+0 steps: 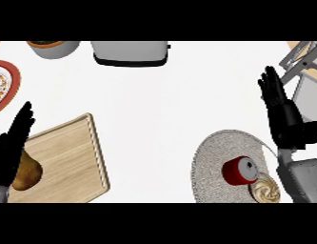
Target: Pick the cupcake from the placemat and place it in the tiered shelf
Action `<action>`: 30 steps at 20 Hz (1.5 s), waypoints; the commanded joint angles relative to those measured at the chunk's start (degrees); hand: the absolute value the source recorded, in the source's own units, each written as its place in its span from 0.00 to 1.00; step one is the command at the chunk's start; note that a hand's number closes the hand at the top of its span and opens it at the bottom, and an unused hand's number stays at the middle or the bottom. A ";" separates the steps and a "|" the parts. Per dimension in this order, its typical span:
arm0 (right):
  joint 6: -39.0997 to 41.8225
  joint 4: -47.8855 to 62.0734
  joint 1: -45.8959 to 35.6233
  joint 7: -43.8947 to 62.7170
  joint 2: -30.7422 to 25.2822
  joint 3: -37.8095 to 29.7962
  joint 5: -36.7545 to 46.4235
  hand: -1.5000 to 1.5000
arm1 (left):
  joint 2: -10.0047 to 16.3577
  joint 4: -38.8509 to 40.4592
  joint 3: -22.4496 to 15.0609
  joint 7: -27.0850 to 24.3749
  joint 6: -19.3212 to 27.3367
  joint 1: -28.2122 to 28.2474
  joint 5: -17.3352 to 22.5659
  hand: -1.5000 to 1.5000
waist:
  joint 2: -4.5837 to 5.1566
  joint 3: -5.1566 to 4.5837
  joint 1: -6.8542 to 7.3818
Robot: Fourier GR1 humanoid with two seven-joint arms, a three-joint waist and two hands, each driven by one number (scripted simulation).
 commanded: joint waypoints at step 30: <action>-27.48 -33.56 59.95 3.31 5.18 -11.02 9.51 0.00 | -13.50 7.12 -6.96 -9.00 -5.44 -12.25 -2.09 0.50 | 0.62 2.76 0.34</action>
